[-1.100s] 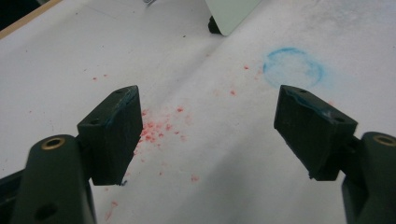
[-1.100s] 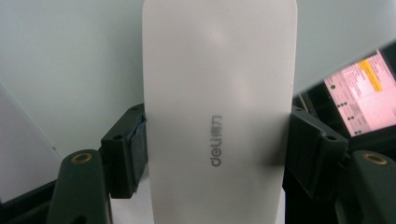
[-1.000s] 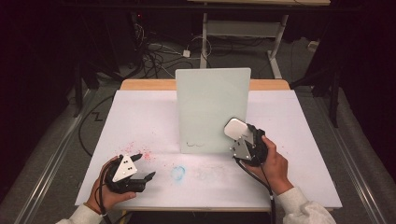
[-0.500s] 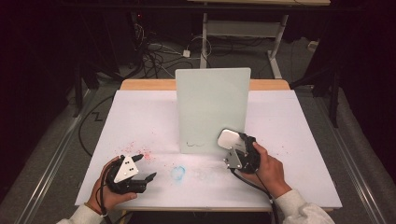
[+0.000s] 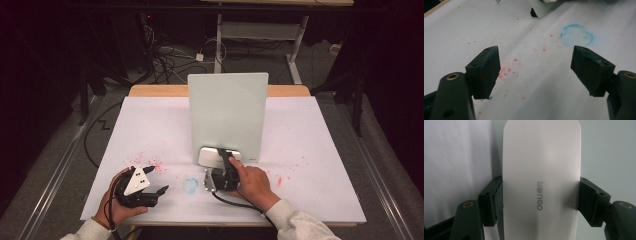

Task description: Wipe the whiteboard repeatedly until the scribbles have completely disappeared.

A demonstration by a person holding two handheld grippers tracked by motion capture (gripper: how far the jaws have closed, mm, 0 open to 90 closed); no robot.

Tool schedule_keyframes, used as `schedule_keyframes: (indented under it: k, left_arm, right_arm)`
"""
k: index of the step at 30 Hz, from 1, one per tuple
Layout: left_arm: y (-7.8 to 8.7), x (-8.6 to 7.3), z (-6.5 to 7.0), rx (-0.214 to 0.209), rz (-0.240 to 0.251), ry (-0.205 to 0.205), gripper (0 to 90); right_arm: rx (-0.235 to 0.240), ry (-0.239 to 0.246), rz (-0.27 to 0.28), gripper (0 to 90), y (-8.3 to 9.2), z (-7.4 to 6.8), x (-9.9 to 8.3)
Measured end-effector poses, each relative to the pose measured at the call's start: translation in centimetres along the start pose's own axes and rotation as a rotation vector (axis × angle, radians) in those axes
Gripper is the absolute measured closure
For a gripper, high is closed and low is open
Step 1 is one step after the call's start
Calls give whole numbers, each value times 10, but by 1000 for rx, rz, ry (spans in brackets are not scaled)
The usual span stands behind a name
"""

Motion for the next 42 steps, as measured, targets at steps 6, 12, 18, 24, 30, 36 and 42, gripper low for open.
schedule_keyframes:
  k: [6, 12, 18, 24, 30, 36, 42]
  left_arm:
    - [1, -1, 0, 2, 0, 2, 231]
    - [4, -3, -1, 6, 2, 6, 230]
    - [6, -4, -1, 11, 0, 13, 230]
    - [6, -3, -1, 13, 1, 15, 231]
    - [3, -2, 0, 4, -3, 11, 230]
    - [0, 0, 1, -7, -2, 1, 231]
    - [1, -2, 1, -9, -6, 11, 230]
  right_arm:
    - [-18, 67, 5, 309, -7, -15, 25]
    - [-4, 53, 6, 310, -7, -14, 25]
    - [-3, 8, -16, 311, 0, 2, 3]
    - [-42, -80, -37, 311, 7, 30, -19]
    - [-76, -143, -37, 311, 10, 46, -23]
    - [-27, -50, -31, 310, 4, 16, -8]
    - [-32, 32, -49, 311, 1, -1, -8]
Point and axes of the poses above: each handheld gripper's, and its own axes: y roughly backward along the jaws, x roughly out of its top, z roughly to its right, the point moved 8 cm from there along -y, roughly forward along the jaws, and after that the axes turned 12 degrees about -y, right-handed, at the moved point
